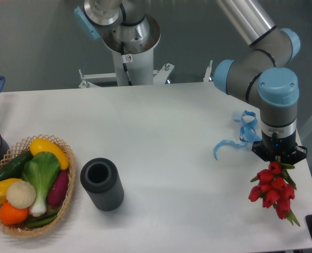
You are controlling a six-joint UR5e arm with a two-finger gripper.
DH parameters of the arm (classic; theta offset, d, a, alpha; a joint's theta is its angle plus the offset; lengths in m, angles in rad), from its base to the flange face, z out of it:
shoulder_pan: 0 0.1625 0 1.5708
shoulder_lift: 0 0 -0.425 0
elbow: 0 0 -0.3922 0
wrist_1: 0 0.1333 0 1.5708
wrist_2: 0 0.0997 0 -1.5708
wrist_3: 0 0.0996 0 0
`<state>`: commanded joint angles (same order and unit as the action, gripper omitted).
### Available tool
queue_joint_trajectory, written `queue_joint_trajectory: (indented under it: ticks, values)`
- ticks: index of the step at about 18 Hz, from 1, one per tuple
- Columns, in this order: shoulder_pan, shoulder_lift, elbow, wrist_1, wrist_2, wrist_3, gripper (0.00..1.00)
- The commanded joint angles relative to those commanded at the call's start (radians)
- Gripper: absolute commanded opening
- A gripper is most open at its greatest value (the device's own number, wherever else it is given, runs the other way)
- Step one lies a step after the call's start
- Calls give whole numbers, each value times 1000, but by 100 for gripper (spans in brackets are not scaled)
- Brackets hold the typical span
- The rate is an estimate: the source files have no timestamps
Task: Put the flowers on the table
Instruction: 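Lower the held red tulip bunch toward the table surface with the gripper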
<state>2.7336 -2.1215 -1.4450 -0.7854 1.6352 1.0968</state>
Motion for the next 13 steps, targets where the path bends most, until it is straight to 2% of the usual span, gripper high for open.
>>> queue_joint_trajectory:
  ticks: [7,11,13]
  values:
    - [-31,11,-2,0,-8,-12,18]
    - [-34,-5,12,2,-11,-12,20]
    - [-60,-24,17,8,-18,-12,23]
